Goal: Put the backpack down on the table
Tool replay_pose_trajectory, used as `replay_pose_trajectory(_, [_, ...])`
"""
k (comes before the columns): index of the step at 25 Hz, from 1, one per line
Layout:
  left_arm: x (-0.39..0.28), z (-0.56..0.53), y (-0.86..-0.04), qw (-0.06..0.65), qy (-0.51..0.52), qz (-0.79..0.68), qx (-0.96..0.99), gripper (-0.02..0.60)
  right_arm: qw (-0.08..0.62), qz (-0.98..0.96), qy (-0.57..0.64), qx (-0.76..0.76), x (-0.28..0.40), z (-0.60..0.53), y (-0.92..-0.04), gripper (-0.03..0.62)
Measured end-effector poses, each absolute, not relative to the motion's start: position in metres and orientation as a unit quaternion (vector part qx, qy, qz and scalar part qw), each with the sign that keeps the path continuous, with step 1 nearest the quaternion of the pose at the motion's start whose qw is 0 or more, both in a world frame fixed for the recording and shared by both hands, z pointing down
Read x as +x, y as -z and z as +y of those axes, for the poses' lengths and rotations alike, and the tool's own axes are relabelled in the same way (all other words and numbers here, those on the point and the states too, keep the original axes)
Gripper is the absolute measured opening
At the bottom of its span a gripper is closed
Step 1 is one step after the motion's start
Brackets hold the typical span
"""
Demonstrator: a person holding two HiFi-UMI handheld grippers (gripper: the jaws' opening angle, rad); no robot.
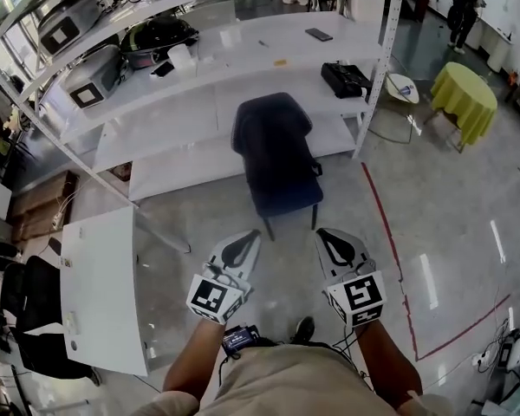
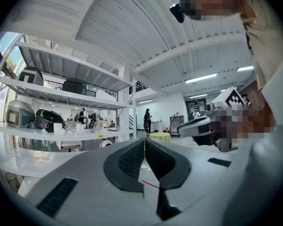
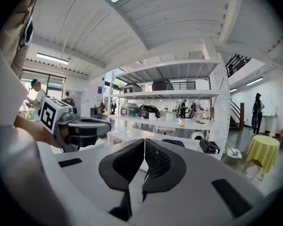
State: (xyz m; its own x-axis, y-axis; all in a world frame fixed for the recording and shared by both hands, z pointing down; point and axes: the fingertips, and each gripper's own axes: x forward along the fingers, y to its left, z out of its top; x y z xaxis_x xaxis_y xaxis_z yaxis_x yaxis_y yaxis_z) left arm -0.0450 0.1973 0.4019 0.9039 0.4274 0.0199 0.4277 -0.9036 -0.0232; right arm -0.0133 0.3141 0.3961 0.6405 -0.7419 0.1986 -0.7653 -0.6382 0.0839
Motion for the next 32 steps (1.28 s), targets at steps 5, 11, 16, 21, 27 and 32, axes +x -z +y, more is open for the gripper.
replay_pose_trajectory(5, [-0.013, 0.204, -0.408, 0.013, 0.013, -0.202, -0.979, 0.015, 0.079, -0.431, -0.076, 0.896, 0.022, 0.321, -0.403, 0.026])
replay_pose_trajectory(11, [0.025, 0.193, -0.408, 0.013, 0.016, -0.195, -0.981, 0.015, 0.078, -0.432, -0.085, 0.894, 0.061, 0.314, -0.408, 0.026])
replay_pose_trajectory(16, [0.068, 0.169, -0.416, 0.007, 0.018, -0.2, -0.98, 0.015, 0.079, -0.422, -0.09, 0.899, 0.103, 0.295, -0.415, 0.026])
replay_pose_trajectory(21, [0.119, 0.14, -0.418, 0.001, 0.016, -0.21, -0.977, 0.015, 0.084, -0.41, -0.094, 0.904, 0.149, 0.27, -0.417, 0.026])
replay_pose_trajectory(27, [0.175, 0.1, -0.422, -0.005, 0.019, -0.226, -0.974, 0.015, 0.081, -0.392, -0.095, 0.911, 0.203, 0.228, -0.419, 0.026])
replay_pose_trajectory(32, [0.213, 0.073, -0.432, -0.007, 0.022, -0.228, -0.973, 0.015, 0.077, -0.385, -0.093, 0.915, 0.237, 0.202, -0.425, 0.026])
